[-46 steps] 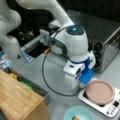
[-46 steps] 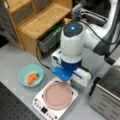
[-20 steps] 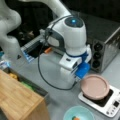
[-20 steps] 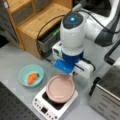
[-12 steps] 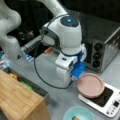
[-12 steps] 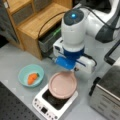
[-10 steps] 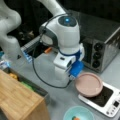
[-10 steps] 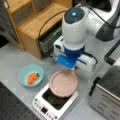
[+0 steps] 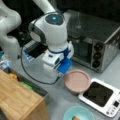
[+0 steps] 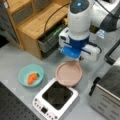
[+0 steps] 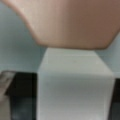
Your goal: Pick up the pan. Place the pan on the table. Pick up the bowl. Place the bowl on the stove.
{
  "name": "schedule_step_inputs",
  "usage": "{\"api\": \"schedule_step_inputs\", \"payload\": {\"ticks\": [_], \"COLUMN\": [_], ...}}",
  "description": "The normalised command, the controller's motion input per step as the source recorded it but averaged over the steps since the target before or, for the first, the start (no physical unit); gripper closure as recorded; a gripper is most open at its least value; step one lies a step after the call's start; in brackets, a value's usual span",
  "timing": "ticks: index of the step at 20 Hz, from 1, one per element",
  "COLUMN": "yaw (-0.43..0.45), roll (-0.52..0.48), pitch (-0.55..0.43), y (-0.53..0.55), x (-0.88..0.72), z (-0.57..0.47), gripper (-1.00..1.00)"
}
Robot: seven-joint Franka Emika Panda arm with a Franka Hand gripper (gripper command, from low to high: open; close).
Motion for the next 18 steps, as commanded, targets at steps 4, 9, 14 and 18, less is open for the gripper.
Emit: {"api": "schedule_step_inputs", "payload": {"ticks": [4,9,14,18], "yaw": [-0.002,0.022,0.033,0.002], "roll": [0.116,0.103,0.07,0.029], "pitch": [-0.122,-0.133,-0.147,-0.158], "y": [-0.13,-0.16,-0.18,-0.15], "x": [-0.36,-0.32,-0.24,-0.17], "z": [0.0,-0.04,-0.11,-0.15], "gripper": [1.0,1.0,1.0,1.0]}}
